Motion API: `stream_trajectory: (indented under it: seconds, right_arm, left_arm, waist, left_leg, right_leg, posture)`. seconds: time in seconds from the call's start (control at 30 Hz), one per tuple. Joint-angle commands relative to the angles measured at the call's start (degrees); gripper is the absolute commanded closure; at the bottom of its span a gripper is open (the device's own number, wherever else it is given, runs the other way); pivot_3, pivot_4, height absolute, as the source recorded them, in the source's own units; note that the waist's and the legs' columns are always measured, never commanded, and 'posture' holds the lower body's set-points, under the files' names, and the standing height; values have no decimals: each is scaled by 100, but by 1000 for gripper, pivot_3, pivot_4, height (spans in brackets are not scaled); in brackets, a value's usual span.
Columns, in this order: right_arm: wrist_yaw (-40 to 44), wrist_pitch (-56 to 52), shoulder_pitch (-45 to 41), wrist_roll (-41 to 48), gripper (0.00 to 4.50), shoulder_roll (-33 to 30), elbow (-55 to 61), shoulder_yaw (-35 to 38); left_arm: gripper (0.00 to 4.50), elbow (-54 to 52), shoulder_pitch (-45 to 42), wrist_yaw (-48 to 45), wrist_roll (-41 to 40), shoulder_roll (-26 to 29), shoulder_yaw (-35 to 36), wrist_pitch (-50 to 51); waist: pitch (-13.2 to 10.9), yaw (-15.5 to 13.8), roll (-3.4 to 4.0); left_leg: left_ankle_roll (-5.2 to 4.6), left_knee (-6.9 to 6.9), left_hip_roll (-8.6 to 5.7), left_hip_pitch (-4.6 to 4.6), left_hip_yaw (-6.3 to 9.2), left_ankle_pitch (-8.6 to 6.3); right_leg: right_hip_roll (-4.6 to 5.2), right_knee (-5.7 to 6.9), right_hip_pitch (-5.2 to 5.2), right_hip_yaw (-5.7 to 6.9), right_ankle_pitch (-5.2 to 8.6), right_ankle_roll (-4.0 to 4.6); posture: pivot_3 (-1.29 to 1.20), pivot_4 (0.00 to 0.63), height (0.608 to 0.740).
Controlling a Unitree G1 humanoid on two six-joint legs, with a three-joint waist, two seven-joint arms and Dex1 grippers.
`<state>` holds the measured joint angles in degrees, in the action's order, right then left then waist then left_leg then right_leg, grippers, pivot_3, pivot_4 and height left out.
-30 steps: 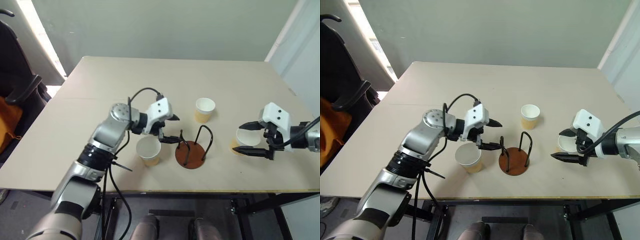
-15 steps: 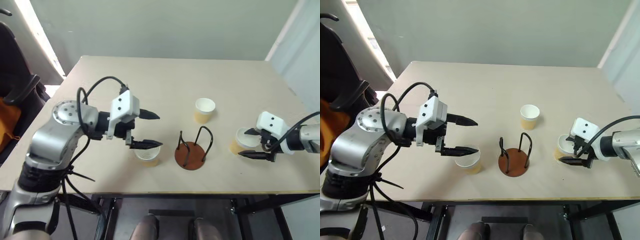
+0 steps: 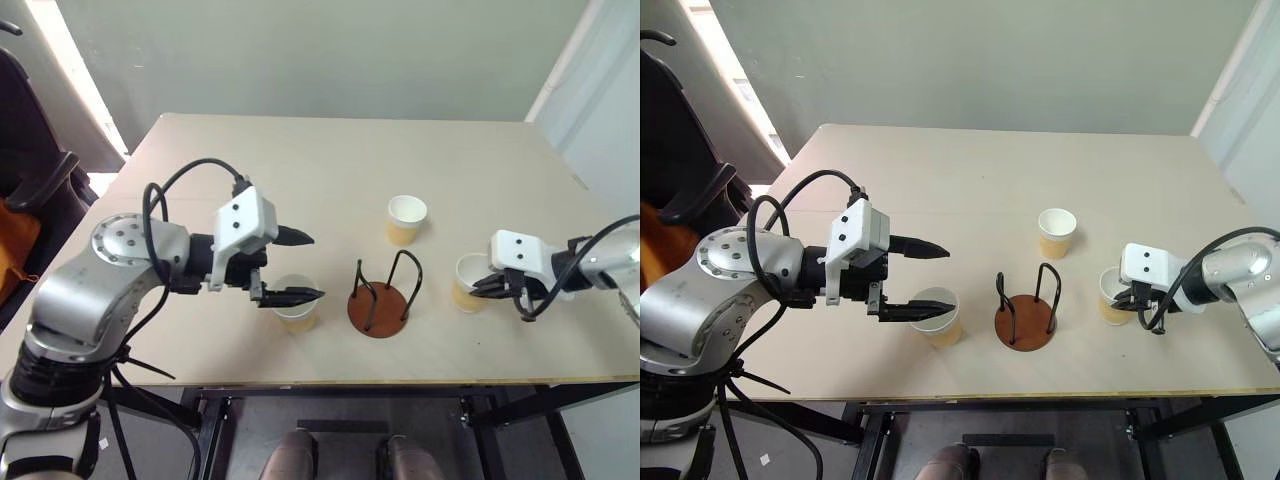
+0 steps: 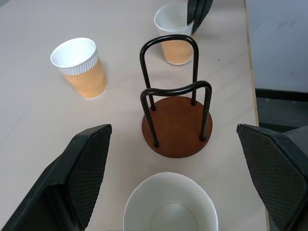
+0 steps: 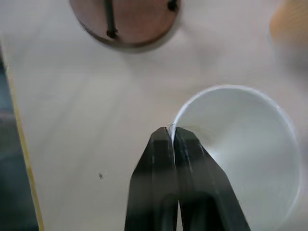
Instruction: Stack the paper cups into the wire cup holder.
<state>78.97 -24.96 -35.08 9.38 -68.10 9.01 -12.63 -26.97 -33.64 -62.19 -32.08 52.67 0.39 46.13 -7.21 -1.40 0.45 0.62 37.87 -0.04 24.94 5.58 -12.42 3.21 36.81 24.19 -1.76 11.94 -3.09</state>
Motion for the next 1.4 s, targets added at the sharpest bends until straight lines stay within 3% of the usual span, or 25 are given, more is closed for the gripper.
stream_trajectory:
  seconds: [0.03, 0.2, 0.37, 0.63, 0.93, 1.2, 1.3, 1.4]
  right_arm:
    - [697, 382, -893, 123, 4463, -189, 166, 229]
    - [1314, 843, -2225, 354, 4463, 175, -126, 131]
    - [1353, 769, -3303, 606, 4463, 1014, -188, -402]
    - [1353, 857, -3268, 982, 4463, 1134, -88, -978]
    - [1353, 595, -3068, 1521, 4463, 1102, 320, -1149]
    - [1352, 837, -2897, 593, 4463, 1386, 72, -1345]
    - [1353, 880, -2867, 481, 3906, 1413, 25, -1348]
    - [1353, 898, -2863, 472, 2847, 1406, 14, -1365]
  left_arm:
    - [12, -53, -70, 5, -66, 139, 223, -108]
    - [12, 54, -17, -19, -36, 236, 256, -233]
    - [12, 175, 93, -100, -13, 337, 290, -417]
    - [12, -15, 372, -18, -120, 424, 450, -371]
    - [12, -158, 498, 150, -199, 474, 505, -286]
    - [12, -159, 471, 308, -74, 516, 333, -274]
    - [12, -150, 437, 330, -70, 511, 298, -272]
    - [12, -111, 379, 327, -61, 505, 265, -284]
  waist:
    - [-1, 18, 4]
    - [0, 28, 1]
    - [2, 68, -2]
    - [1, 49, -1]
    - [1, 57, -1]
    - [1, 66, -2]
    - [1, 68, -2]
    - [1, 68, -2]
  left_leg:
    - [2, -3, 0, 0, 0, 0]
    - [10, -26, 6, -3, 8, 1]
    - [23, -67, 10, -5, 7, 13]
    - [39, -81, 13, 3, 21, 19]
    - [47, -83, 15, -3, 21, 20]
    - [46, -82, 16, -12, 24, 26]
    - [45, -82, 15, -11, 24, 27]
    - [46, -83, 16, -11, 24, 25]
  right_leg:
    - [0, 2, 4, 0, 2, 4]
    - [-4, 6, 11, 10, 14, 29]
    - [-6, 14, 36, 10, 21, 49]
    - [-5, 12, 38, 24, 36, 75]
    - [-7, 21, 38, 24, 39, 82]
    - [-7, 27, 37, 25, 27, 102]
    - [-6, 26, 37, 25, 25, 105]
    - [-7, 26, 38, 25, 25, 105]
  posture:
    - [0, 150, 740]
    - [0, 150, 740]
    - [0, 150, 740]
    - [0, 150, 740]
    - [0, 150, 740]
    - [0, 150, 740]
    - [0, 150, 740]
    - [0, 150, 740]
